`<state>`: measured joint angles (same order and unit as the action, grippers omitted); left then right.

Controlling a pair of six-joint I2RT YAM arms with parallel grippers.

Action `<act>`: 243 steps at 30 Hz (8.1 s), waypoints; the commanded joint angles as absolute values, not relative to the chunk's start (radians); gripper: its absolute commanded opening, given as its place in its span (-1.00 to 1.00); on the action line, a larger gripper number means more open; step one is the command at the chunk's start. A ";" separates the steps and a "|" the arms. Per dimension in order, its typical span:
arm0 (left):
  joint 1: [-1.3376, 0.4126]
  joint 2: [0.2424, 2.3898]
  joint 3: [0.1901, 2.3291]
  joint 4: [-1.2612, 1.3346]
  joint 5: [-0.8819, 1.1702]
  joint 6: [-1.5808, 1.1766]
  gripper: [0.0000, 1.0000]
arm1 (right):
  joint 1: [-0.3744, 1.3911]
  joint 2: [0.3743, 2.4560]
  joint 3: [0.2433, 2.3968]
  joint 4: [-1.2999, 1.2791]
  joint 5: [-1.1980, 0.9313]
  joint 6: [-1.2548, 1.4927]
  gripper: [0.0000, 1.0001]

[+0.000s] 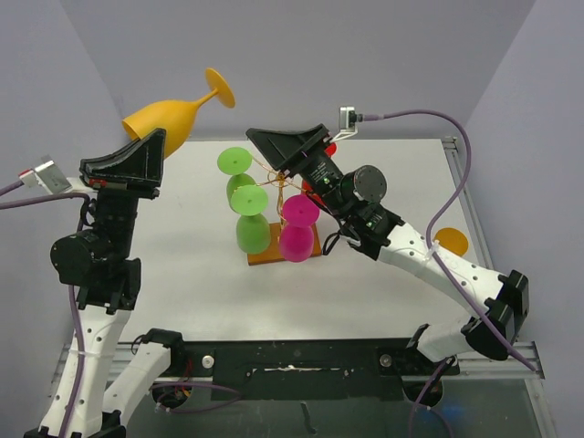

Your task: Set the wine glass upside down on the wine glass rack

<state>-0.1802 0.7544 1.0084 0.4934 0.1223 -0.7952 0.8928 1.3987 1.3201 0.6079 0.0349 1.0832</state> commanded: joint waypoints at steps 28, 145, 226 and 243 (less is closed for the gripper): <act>-0.196 0.814 0.942 0.762 0.235 -0.978 -1.00 | 0.940 1.635 1.655 0.607 0.199 1.200 -0.17; -0.197 0.763 1.370 -0.006 0.152 -0.818 -1.00 | 1.032 1.386 1.240 1.048 -0.198 -0.005 0.33; -0.239 1.470 1.559 -0.109 0.524 -0.877 -1.00 | 1.011 0.745 0.907 0.205 0.422 0.260 0.39; -0.288 1.491 1.555 -0.064 0.544 -0.879 -1.00 | 1.011 0.738 0.896 0.229 0.415 0.279 0.40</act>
